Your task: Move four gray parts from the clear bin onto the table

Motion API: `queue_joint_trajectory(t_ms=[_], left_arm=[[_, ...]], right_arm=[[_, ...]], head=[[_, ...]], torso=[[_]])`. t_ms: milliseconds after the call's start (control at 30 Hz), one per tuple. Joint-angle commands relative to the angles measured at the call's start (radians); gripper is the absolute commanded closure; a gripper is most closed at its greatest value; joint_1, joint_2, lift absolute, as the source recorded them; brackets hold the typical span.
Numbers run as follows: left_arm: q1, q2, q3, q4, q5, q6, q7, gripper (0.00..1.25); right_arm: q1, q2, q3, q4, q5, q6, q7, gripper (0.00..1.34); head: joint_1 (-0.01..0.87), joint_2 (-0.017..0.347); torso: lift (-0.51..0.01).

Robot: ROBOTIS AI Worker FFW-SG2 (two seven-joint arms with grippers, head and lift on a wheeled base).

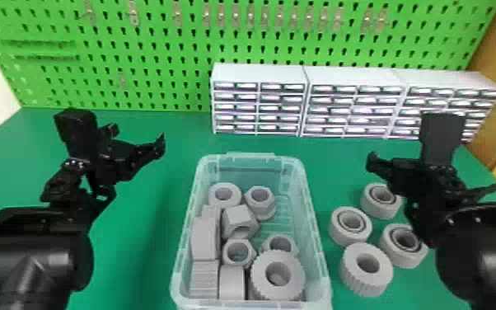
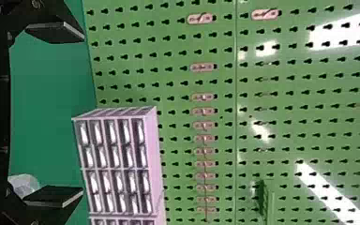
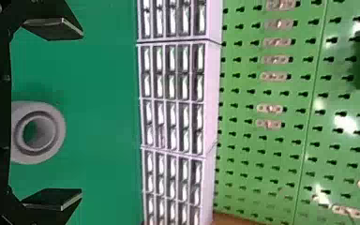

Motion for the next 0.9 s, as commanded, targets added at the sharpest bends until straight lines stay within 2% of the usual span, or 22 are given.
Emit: queue_joint_trajectory(t_ms=[0, 167, 300, 500, 633, 767, 867], left_arm=[[-0.009, 0.001, -0.008, 0.000, 0.003, -0.028, 0.004, 0.13], [-0.021, 0.001, -0.018, 0.000, 0.004, -0.051, 0.004, 0.13], [-0.026, 0.003, -0.031, 0.000, 0.011, -0.069, 0.013, 0.13], [-0.024, 0.003, -0.058, 0.000, 0.034, -0.103, 0.059, 0.13], [-0.015, 0.003, -0.086, -0.003, 0.054, -0.138, 0.108, 0.13], [-0.015, 0.003, -0.101, -0.005, 0.058, -0.155, 0.122, 0.13], [-0.018, 0.003, -0.112, -0.005, 0.063, -0.163, 0.133, 0.13]], right_arm=[[-0.018, -0.002, 0.027, 0.034, 0.097, -0.074, 0.017, 0.11], [-0.044, -0.003, 0.036, 0.071, 0.154, -0.140, 0.089, 0.11], [-0.054, -0.011, 0.050, 0.095, 0.170, -0.180, 0.112, 0.11], [-0.057, -0.014, 0.058, 0.144, 0.226, -0.283, 0.187, 0.11], [-0.061, -0.014, 0.062, 0.150, 0.240, -0.301, 0.203, 0.11], [-0.061, -0.019, 0.058, 0.150, 0.238, -0.332, 0.230, 0.11], [-0.060, -0.016, 0.035, 0.158, 0.192, -0.360, 0.272, 0.11]], head=[[0.686, 0.026], [0.686, 0.026], [0.686, 0.026], [0.686, 0.026], [0.686, 0.026], [0.686, 0.026], [0.686, 0.026]], torso=[[-0.050], [-0.050], [-0.050], [-0.050], [-0.050], [-0.050], [-0.050]])
